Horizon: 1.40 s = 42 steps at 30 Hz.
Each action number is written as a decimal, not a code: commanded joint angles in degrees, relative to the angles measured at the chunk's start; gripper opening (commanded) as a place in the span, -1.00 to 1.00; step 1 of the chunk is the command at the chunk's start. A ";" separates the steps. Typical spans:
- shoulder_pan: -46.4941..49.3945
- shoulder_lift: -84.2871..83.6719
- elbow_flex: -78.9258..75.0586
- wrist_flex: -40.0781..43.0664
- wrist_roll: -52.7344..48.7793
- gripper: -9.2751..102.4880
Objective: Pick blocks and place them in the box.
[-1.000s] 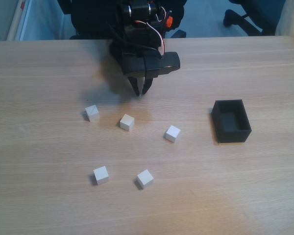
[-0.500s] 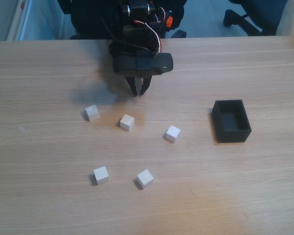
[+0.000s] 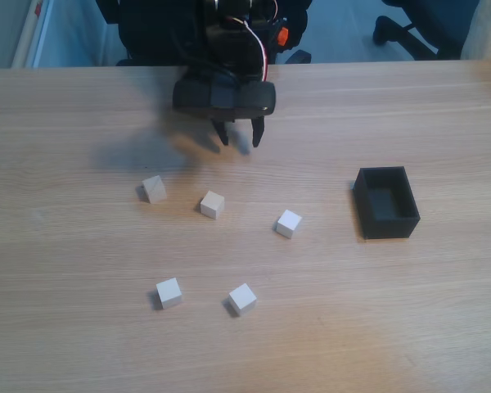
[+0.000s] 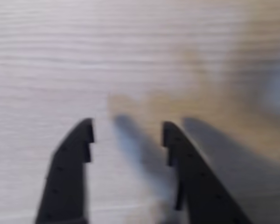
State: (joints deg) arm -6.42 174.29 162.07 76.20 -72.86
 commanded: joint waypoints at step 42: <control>13.27 -62.84 -31.46 -30.32 2.02 -0.49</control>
State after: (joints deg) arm 6.68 112.59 134.65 46.93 -70.93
